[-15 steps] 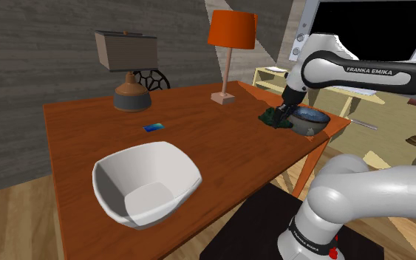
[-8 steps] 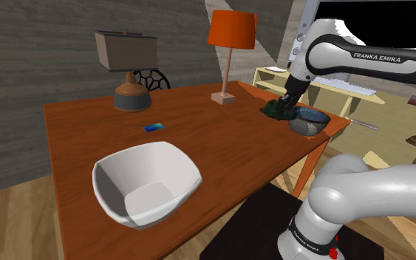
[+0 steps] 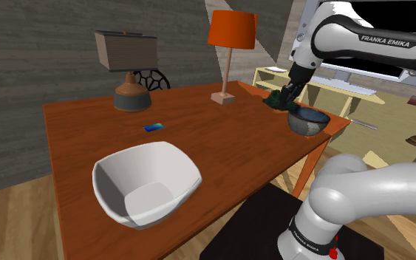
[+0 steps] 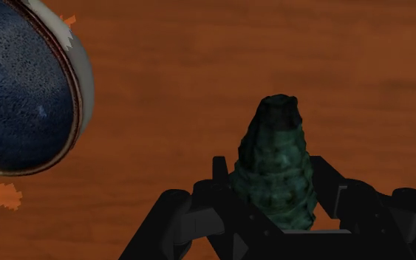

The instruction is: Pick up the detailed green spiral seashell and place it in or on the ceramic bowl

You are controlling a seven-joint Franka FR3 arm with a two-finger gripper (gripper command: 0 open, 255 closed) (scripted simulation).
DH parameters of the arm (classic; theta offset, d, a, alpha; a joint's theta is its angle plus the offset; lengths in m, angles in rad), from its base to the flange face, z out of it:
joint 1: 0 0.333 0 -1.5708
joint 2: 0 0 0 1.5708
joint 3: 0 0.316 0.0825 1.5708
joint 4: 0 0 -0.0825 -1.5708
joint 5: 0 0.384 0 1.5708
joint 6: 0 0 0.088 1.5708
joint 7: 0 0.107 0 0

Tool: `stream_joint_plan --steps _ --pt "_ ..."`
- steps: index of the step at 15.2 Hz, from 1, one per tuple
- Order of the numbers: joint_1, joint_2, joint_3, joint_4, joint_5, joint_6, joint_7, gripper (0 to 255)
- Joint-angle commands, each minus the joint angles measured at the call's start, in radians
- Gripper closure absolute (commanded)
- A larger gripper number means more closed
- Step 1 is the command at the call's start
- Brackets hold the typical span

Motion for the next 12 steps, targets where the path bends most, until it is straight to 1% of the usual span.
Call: stream_joint_plan --steps 1,2,7,12 --pt "0.005 0.010 0.008 0.032 0.008 -0.022 0.000 255" --pt "0.006 0.011 0.009 0.037 0.009 -0.026 -0.001 255" --pt "-0.013 0.045 -0.117 0.095 -0.060 -0.017 -0.120 255" --pt "-0.008 0.103 -0.248 0.179 -0.115 -0.002 -0.237 255"
